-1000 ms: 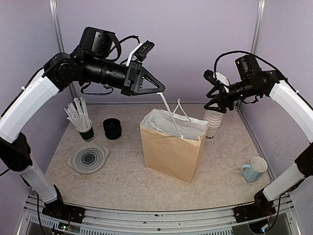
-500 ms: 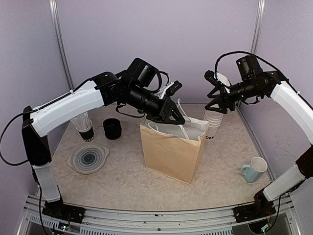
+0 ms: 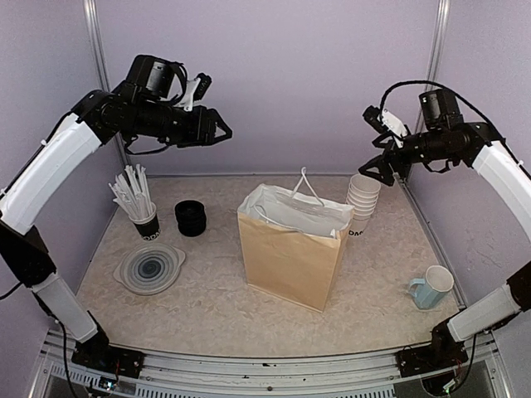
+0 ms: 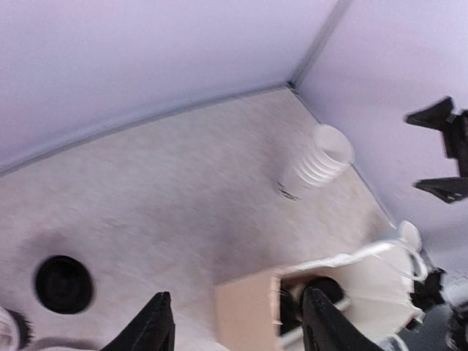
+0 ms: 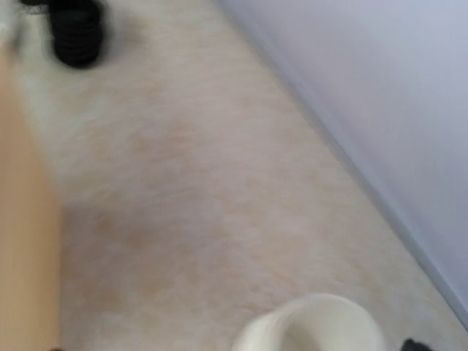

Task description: Pack the takeout coffee

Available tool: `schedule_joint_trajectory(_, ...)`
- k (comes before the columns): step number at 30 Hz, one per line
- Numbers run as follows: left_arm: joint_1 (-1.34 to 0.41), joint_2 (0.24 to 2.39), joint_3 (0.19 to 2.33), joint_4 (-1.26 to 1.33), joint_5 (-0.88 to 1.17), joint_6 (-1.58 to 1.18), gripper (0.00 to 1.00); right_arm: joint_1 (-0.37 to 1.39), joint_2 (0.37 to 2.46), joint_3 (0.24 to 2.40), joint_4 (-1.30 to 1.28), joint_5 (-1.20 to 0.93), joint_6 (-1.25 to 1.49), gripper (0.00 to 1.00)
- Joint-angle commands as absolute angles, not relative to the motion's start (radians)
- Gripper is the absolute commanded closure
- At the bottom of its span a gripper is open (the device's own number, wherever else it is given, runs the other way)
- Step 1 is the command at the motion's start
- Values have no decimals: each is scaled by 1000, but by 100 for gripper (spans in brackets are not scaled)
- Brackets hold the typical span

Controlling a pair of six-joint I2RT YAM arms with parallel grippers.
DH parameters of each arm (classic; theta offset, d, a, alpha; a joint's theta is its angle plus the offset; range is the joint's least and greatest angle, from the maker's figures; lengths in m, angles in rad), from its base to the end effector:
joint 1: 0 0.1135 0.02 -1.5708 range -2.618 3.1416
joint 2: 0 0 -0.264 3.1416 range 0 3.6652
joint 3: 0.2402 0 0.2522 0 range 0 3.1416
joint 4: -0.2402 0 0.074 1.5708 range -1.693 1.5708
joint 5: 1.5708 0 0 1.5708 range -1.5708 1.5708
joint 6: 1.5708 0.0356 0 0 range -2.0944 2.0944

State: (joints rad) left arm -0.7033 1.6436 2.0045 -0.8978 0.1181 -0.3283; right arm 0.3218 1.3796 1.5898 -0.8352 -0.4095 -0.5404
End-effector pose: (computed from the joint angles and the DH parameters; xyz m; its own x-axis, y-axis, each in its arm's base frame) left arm 0.2575 -0.2238 0.4635 -0.6012 0.0900 -0.7940 0.5553 0.7616 -0.3341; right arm 0.2643 0.1031 0.4201 -0.1691 -0.5539 -0.8153 -0.7970 0.5635 -0.2175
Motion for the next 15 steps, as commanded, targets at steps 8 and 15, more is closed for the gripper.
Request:
schedule_joint_trajectory(8,-614,1479,1725,-639,-321,-142,1,229,1226,1485,-562,-303,-288,1)
schedule_joint_trajectory(15,-614,1405,1624,-482,-385,-179,1,219,1204,1416,-496,-316,-237,1)
